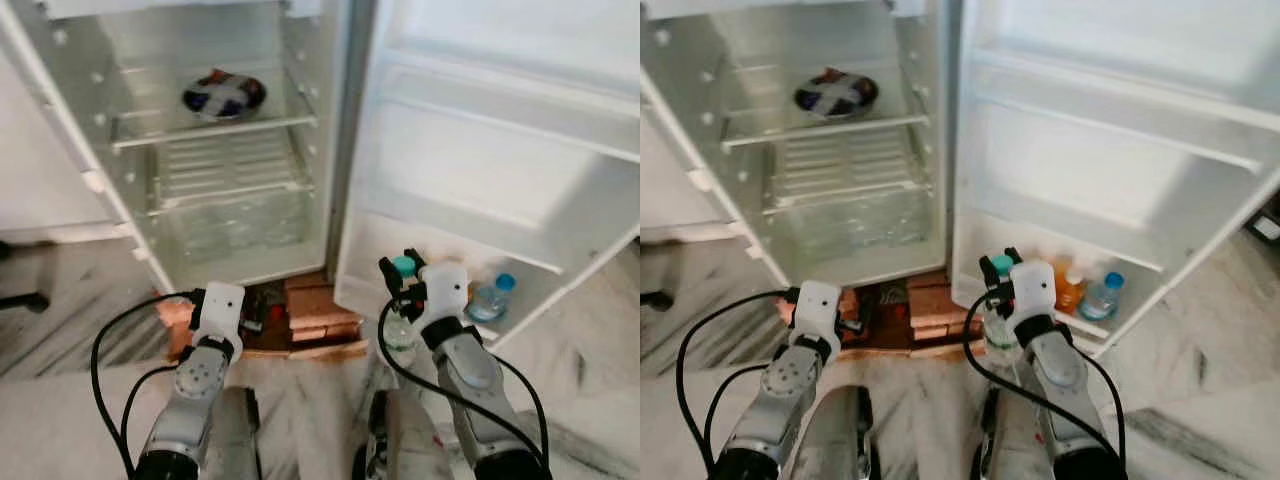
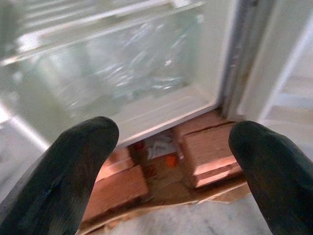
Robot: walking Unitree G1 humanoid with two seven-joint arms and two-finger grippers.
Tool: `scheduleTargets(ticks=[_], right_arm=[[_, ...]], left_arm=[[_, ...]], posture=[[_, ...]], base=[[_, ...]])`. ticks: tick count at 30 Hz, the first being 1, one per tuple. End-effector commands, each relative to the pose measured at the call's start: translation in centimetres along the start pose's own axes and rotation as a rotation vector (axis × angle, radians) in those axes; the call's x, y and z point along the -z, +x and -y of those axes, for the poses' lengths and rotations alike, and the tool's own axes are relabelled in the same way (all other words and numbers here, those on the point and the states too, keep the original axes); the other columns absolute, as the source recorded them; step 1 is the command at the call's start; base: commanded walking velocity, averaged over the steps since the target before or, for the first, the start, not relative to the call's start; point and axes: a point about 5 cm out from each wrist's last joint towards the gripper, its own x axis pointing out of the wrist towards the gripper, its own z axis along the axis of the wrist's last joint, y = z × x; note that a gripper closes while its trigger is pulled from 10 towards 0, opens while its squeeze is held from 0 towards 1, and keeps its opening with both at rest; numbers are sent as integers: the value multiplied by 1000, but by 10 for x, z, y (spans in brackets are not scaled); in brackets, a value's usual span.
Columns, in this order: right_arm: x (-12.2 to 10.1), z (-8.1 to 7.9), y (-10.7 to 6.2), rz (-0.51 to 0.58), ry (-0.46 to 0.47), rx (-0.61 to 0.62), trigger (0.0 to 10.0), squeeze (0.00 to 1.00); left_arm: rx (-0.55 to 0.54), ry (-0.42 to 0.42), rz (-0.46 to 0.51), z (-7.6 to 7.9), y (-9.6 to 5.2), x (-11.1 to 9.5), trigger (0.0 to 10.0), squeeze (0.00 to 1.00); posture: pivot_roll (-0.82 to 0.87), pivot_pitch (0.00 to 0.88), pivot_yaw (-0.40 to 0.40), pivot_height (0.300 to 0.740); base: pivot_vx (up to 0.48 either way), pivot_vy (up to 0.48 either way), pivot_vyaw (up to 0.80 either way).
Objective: Restocking fridge
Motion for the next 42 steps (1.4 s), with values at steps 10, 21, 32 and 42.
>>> scheduleTargets(ticks=[10, 21, 32, 42], right_arm=[[-12, 3, 4, 54, 0, 4, 10000, 0], [-11, 7, 4, 53, 6, 36, 10000, 0], [-11, 7, 4, 57, 16, 33, 10000, 0], [-11, 4, 4, 55, 16, 29, 10000, 0]], left_arm=[[17, 11, -2, 2, -1, 3, 10000, 0], [30, 8, -6, 3, -1, 4, 10000, 0], [29, -3, 1, 2, -1, 5, 10000, 0], [-10, -21, -38, -2, -4, 8, 10000, 0]], posture=[[82, 84, -18, 627], [81, 86, -17, 627], [83, 88, -18, 627], [93, 110, -7, 627]], base=[[78, 0, 471], [303, 0, 0], [205, 0, 0], [0, 0, 0]])
